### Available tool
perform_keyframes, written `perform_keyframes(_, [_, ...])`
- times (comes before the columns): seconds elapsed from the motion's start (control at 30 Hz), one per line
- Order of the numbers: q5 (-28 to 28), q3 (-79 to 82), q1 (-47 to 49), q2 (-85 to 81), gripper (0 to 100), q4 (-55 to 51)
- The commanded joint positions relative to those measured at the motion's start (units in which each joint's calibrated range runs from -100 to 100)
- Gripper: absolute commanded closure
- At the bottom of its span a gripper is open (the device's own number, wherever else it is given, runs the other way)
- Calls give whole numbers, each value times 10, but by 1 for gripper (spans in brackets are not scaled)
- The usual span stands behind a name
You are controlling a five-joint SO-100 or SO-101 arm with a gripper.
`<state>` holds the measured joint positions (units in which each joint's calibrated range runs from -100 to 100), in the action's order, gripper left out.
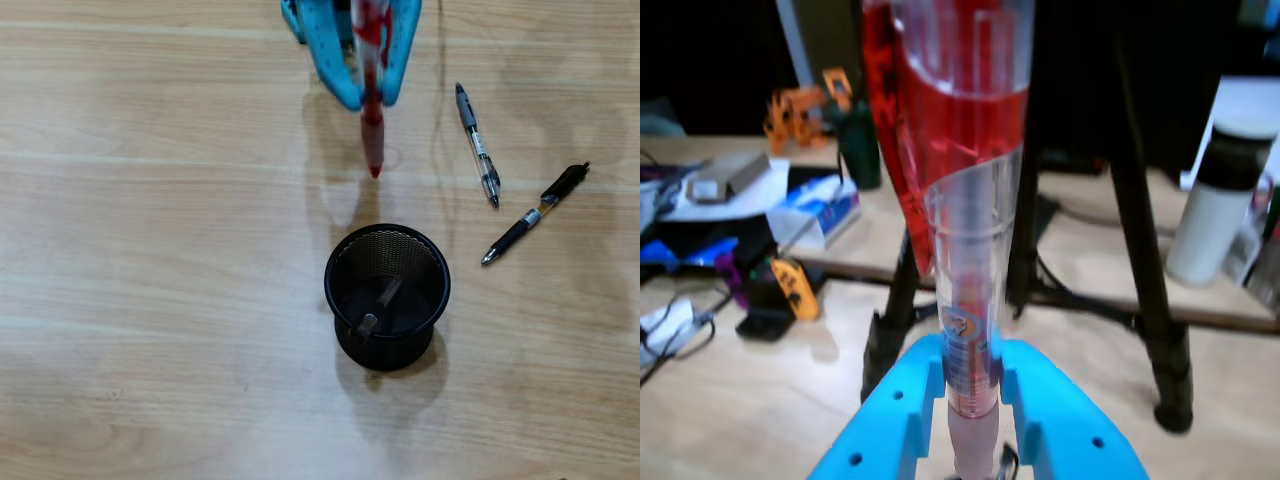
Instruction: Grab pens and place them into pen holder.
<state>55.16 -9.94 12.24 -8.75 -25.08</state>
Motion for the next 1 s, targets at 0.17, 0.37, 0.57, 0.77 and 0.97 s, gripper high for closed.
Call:
perform_keyframes(0.17, [0,67,11,-24,98,91])
perform_keyframes(0.37, [0,214,11,-23,98,225])
perform_keyframes(0.57, [0,348,6,4,98,371])
perform_keyframes(0.77, [0,395,10,23,98,387])
perform_keyframes(0.97, [0,396,12,30,96,383])
